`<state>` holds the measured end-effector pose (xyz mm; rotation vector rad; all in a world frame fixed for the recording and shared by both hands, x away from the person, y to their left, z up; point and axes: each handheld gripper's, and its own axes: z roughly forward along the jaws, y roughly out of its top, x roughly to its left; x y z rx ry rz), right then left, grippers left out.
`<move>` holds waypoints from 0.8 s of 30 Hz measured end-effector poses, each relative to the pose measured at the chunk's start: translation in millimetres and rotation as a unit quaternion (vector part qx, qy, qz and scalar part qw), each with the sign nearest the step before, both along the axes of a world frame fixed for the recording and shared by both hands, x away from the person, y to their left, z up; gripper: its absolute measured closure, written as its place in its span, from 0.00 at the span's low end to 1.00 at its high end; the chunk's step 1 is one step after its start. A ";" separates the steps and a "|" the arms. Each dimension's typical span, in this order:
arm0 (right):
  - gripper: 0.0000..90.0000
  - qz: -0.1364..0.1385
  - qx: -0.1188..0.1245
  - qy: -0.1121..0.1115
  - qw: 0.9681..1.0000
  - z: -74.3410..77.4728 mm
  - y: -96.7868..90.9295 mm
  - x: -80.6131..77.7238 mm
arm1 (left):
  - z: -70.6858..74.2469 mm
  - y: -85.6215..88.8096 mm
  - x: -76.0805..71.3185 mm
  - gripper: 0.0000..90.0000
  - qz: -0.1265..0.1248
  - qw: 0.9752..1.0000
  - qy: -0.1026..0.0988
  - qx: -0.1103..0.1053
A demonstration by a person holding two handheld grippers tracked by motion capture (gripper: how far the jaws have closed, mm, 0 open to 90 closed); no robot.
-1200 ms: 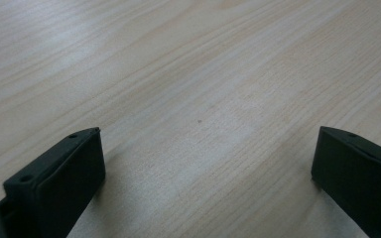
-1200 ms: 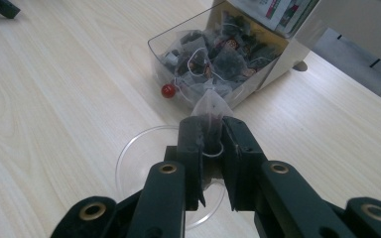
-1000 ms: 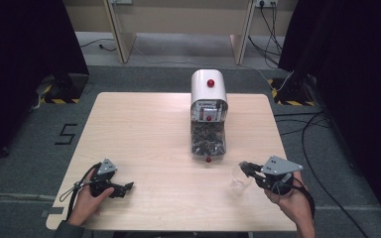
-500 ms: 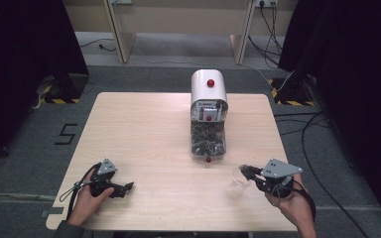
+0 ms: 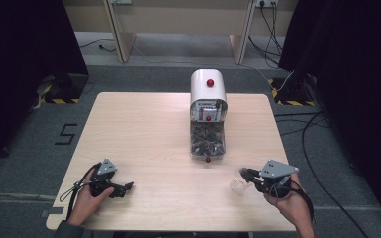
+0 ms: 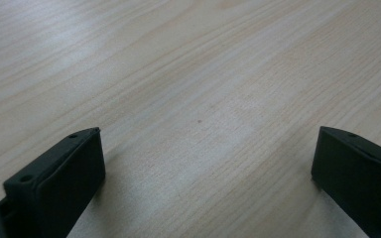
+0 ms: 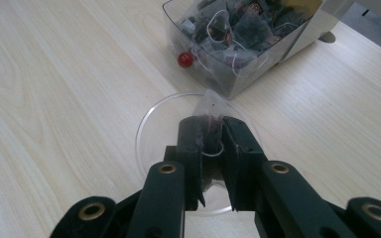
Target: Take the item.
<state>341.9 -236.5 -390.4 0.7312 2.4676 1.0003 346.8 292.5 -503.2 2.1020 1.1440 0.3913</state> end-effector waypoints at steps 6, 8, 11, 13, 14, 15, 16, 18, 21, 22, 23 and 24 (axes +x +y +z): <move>0.88 0.005 -0.003 0.006 1.000 -4.5 3.0 2.0 | 0.0 0.0 0.0 0.00 0.000 1.000 0.000 0.000; 0.87 0.005 -0.001 0.008 1.000 -5.3 3.5 2.5 | 0.0 0.0 0.0 0.00 0.000 1.000 0.000 0.000; 0.83 0.005 0.003 0.008 1.000 -6.4 4.0 3.3 | 0.0 0.0 0.0 0.00 0.000 1.000 0.000 0.000; 0.80 0.006 0.013 0.009 1.000 -5.9 5.0 3.2 | 0.0 0.0 0.0 0.00 0.000 1.000 0.000 0.000; 0.79 0.005 0.016 0.006 1.000 -5.4 5.2 3.3 | 0.0 0.0 0.0 0.00 0.000 1.000 0.000 0.000; 0.79 0.002 0.017 0.000 1.000 -4.2 5.5 3.5 | 0.0 0.0 0.0 0.00 0.000 1.000 0.000 0.000; 0.78 -0.001 0.016 -0.004 1.000 -2.9 6.0 2.9 | 0.0 0.0 0.0 0.00 0.000 1.000 0.000 0.000; 0.78 -0.001 0.017 -0.005 1.000 -1.5 6.2 2.2 | 0.0 0.0 0.0 0.00 0.000 1.000 0.000 0.000; 0.76 -0.011 0.029 -0.016 0.999 2.1 4.3 1.5 | 0.0 0.0 0.0 0.00 0.000 1.000 0.000 0.000; 0.76 -0.011 0.029 -0.016 0.999 2.1 4.3 1.5 | 0.0 0.0 0.0 0.00 0.000 1.000 0.000 0.000; 0.75 -0.015 0.034 -0.021 0.999 2.5 2.9 2.4 | 0.0 0.0 0.0 0.00 0.000 1.000 0.000 0.000; 0.75 -0.015 0.034 -0.021 0.999 2.5 2.9 2.4 | 0.0 0.0 0.0 0.00 0.000 1.000 0.000 0.000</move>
